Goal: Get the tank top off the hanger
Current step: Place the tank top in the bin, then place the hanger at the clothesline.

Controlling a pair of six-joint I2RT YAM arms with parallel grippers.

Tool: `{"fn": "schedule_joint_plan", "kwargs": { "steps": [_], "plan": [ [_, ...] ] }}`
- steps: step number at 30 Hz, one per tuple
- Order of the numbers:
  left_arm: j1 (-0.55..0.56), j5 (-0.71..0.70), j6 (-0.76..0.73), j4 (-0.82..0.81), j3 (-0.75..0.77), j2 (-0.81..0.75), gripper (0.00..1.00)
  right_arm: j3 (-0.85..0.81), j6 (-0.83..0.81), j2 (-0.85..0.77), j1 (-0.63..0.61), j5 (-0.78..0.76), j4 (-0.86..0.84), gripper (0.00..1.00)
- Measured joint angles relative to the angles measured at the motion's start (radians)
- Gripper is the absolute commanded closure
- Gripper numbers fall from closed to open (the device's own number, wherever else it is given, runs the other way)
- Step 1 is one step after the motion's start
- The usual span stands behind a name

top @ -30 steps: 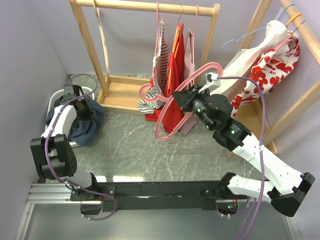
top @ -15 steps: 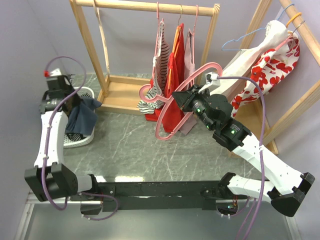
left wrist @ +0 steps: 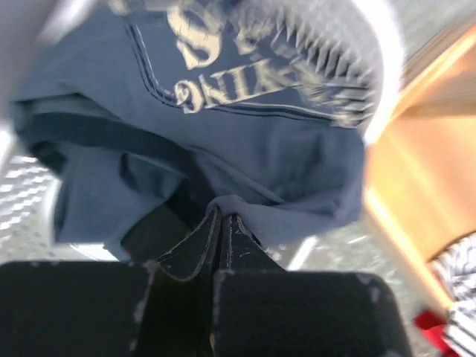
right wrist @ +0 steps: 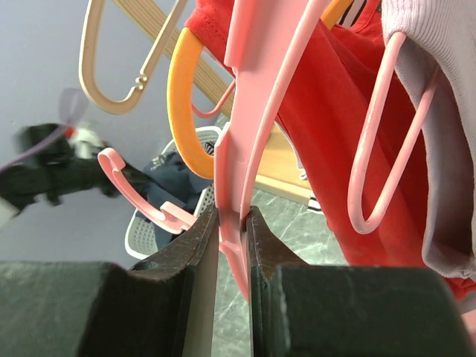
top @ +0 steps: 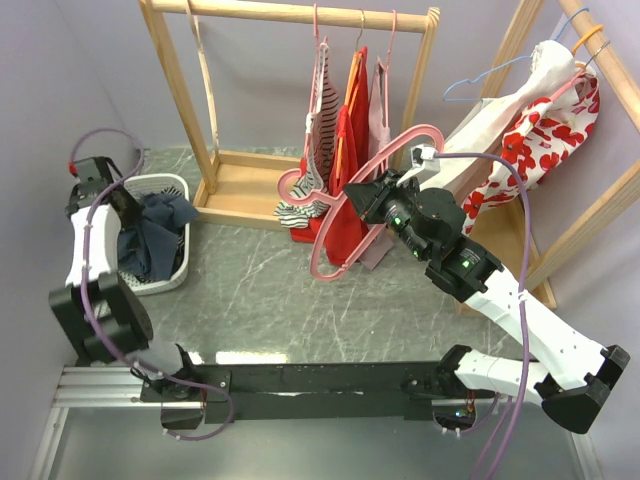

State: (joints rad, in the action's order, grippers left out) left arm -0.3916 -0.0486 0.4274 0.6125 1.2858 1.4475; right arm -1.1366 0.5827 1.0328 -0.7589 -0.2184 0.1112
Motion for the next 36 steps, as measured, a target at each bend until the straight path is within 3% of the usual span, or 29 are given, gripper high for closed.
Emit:
{"fn": "schedule_joint_plan", "kwargs": {
  "steps": [6, 7, 8, 10, 12, 15, 19, 28, 32, 36],
  "plan": [
    [0.042, 0.022, -0.006, -0.012, -0.082, 0.204, 0.99, 0.000, -0.001, 0.000, 0.000, 0.011, -0.009, 0.97],
    [0.055, 0.024, -0.006, 0.002, -0.094, 0.224, 0.67, 0.000, -0.002, -0.001, 0.000, 0.019, -0.014, 0.97],
    [0.068, 0.024, -0.006, 0.009, -0.101, 0.235, 0.51, 0.000, -0.003, -0.002, 0.000, 0.023, -0.016, 0.98],
    [0.094, 0.016, -0.012, 0.018, -0.103, 0.227, 0.31, 0.000, -0.007, -0.004, -0.004, 0.029, -0.016, 0.98],
    [0.111, 0.008, -0.014, 0.019, -0.103, 0.190, 0.20, 0.000, -0.009, -0.011, -0.011, 0.028, -0.016, 0.98],
    [0.123, 0.016, -0.016, 0.019, -0.102, 0.091, 0.22, 0.000, -0.009, -0.029, -0.027, 0.029, -0.019, 0.98],
    [0.123, 0.061, -0.026, 0.012, -0.080, -0.031, 0.16, 0.000, -0.008, -0.059, -0.048, 0.025, -0.021, 0.98],
    [0.122, 0.152, -0.060, 0.046, -0.017, -0.111, 0.10, 0.047, -0.004, -0.135, -0.061, -0.020, -0.023, 0.98],
    [0.121, 0.318, -0.098, 0.051, -0.011, -0.189, 0.09, 0.049, 0.004, -0.158, -0.063, -0.035, -0.026, 0.97],
    [0.147, 0.544, -0.134, 0.012, -0.024, -0.312, 0.02, 0.048, 0.020, -0.164, -0.063, -0.034, -0.037, 0.97]
  ]
}}
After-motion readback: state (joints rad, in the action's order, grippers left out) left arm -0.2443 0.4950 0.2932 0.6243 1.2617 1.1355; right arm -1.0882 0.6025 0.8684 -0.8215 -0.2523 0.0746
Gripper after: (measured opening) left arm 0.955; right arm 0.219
